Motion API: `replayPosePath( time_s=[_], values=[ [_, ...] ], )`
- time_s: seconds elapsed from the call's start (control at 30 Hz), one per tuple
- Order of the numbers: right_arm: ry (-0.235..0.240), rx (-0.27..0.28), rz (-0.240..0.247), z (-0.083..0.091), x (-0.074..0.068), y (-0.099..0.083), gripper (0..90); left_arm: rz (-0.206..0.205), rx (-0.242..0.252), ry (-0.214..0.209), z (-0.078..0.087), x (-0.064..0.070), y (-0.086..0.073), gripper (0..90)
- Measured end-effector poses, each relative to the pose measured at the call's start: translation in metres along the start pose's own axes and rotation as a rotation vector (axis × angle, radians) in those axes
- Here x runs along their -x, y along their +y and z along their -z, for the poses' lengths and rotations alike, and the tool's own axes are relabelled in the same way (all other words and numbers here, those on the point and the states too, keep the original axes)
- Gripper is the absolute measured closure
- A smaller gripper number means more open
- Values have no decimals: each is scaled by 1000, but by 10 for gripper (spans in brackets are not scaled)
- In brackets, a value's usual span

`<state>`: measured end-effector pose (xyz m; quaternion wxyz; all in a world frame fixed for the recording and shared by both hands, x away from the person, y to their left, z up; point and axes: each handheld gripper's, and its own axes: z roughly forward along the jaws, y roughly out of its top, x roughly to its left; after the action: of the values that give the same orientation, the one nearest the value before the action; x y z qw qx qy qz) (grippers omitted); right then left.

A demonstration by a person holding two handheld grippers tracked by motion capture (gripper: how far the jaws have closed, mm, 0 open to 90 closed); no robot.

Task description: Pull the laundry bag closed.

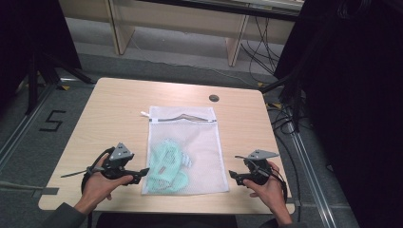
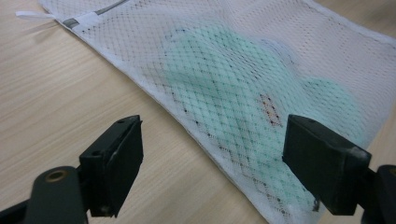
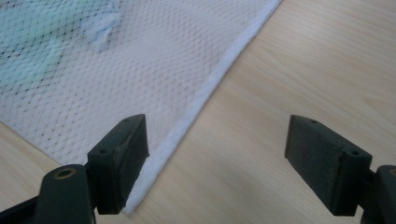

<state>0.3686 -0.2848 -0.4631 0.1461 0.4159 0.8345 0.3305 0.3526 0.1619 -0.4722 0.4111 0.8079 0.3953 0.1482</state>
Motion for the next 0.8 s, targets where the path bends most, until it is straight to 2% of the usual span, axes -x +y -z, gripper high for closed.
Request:
replayPosePath(
  time_s=[0.17, 0.23, 0.43, 0.47, 0.5, 0.53, 0.6, 0.63, 0.67, 0.7, 0.73, 0.77, 0.8],
  values=[
    [-6, -4, 14, -1, 1, -1, 237, -5, 6, -17, -1, 2, 0, 196],
    [-2, -6, -6, -1, 0, -1, 228, -13, -4, -26, 0, 2, 1, 196],
    [1, 8, 26, -1, 1, 0, 226, -16, 4, -28, 0, 3, 1, 196],
    [1, 4, 43, -2, 1, 0, 239, -8, 20, -50, 0, 4, 2, 203],
    [4, -1, 50, -1, 1, 0, 257, -1, 40, -51, -1, 6, 2, 225],
    [1, 12, 52, -2, 0, 0, 270, -17, 34, -60, 0, 6, 2, 240],
    [10, 3, 57, -2, 0, 2, 307, -35, 51, -77, 0, 9, 3, 269],
    [11, 7, 64, -2, 0, 2, 344, -32, 65, -83, -1, 11, 3, 298],
    [12, 13, 41, -4, -2, 2, 368, -36, 61, -88, -1, 12, 4, 298],
    [16, 29, 51, -5, -1, 2, 385, -61, 48, -93, -1, 11, 5, 298],
    [26, 18, 50, -5, -1, 3, 421, -60, 40, -100, -2, 12, 5, 302],
    [27, 56, 47, -10, -1, 3, 471, -71, 35, -103, -2, 13, 5, 310],
    [44, 24, 46, -8, -2, 5, 479, -79, 25, -119, -2, 13, 5, 327]
  ],
)
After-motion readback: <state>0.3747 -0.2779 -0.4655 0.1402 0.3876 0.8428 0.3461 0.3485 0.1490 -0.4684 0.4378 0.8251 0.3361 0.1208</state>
